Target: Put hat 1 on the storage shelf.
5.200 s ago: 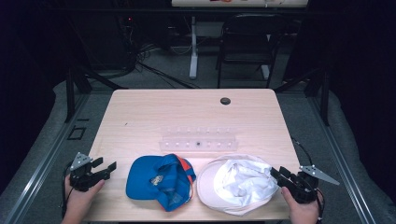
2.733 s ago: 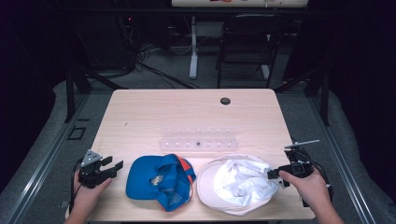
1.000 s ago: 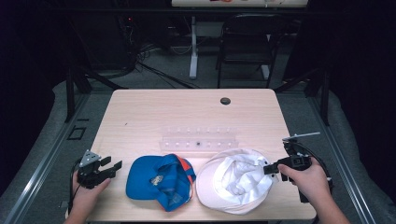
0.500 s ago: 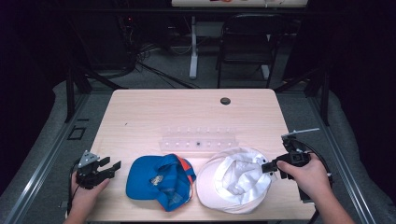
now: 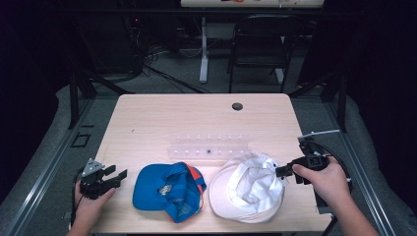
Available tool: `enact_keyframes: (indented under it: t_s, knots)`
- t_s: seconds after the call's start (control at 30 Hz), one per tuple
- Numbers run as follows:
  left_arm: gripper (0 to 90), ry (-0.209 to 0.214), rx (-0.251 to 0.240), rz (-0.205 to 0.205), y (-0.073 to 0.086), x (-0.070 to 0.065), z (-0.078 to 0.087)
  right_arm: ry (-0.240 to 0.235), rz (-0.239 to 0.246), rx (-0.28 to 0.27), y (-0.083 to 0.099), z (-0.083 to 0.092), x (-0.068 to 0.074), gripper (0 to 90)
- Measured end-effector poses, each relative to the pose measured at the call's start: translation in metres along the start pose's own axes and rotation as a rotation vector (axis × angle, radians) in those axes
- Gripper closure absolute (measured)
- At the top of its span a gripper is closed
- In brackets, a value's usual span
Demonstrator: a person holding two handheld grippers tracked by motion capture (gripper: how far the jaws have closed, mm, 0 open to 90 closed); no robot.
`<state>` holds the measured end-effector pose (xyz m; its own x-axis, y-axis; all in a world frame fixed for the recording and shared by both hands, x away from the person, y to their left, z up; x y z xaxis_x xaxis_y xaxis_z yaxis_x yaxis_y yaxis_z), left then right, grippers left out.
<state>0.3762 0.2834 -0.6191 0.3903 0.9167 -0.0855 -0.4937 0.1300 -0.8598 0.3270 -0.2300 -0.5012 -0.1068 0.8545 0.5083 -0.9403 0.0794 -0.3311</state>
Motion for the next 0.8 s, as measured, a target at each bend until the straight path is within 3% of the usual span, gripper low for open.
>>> enact_keyframes:
  t_s: [0.13,0.3,0.5,0.57,0.67,0.8]
  knots:
    - [45.8,0.001,-0.001,0.0,0.0,0.0,0.0,-0.012,-0.007,0.009,0.0,0.003,0.004,81.6]
    - [45.7,0.002,0.004,-0.002,0.0,0.0,0.0,0.013,-0.008,0.042,0.001,0.002,-0.001,82.1]
    - [45.7,0.001,0.013,-0.003,0.001,0.0,0.0,-0.011,-0.032,0.056,0.004,0.002,0.002,82.1]
    - [45.7,0.003,0.012,-0.001,0.001,0.0,0.0,-0.03,-0.049,0.057,0.004,0.003,0.005,82.2]
    - [45.8,0.003,0.012,-0.003,0.001,0.0,0.001,-0.113,-0.073,0.048,0.001,0.008,0.012,82.2]
    - [45.7,-0.001,0.0,0.0,0.0,0.0,0.0,-0.186,-0.111,0.022,-0.005,0.014,0.02,82.2]
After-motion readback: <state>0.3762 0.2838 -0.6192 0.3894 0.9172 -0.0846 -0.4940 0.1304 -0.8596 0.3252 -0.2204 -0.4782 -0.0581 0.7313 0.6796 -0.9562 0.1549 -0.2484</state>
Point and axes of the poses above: each handheld gripper's, and its own axes: z roughly backward along the jaws, y roughly out of its underside, x roughly to its left, the point moved 10 cm from there along -z, roughly forward along the jaws, and after that the axes turned 7 degrees about -x, right-handed, at the moved point
